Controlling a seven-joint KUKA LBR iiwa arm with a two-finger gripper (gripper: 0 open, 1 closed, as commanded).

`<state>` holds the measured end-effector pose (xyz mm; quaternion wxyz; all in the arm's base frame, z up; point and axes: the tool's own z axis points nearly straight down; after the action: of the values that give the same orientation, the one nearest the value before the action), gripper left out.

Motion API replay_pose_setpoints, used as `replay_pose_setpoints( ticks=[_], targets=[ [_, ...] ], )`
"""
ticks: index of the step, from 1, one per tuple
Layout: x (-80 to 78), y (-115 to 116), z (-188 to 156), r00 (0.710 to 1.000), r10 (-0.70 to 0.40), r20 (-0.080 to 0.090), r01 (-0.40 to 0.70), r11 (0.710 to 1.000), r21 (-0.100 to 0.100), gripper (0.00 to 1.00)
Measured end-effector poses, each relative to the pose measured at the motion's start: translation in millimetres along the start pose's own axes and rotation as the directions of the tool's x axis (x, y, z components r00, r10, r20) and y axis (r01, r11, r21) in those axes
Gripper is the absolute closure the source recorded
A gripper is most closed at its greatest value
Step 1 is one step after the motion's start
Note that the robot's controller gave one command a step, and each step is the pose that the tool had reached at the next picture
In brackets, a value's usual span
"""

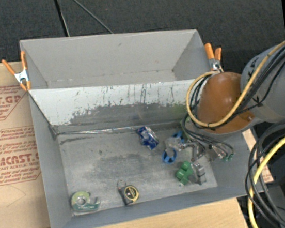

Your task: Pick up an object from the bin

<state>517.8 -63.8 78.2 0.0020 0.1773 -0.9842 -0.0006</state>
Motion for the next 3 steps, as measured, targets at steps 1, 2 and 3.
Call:
replay_pose_setpoints(
  ticks=[1,2,3],
  targets=[
    [-1.2,-1.0,-4.5,1.0,0.0,0.0,0.0,1.0,0.001,1.0],
    [17.7,15.7,-136.1,0.999,-0.042,0.012,0.042,0.999,0.006,1.0],
    [12.7,9.5,-69.7,0.992,0.126,0.002,-0.126,0.992,-0.001,1.0]
  ],
)
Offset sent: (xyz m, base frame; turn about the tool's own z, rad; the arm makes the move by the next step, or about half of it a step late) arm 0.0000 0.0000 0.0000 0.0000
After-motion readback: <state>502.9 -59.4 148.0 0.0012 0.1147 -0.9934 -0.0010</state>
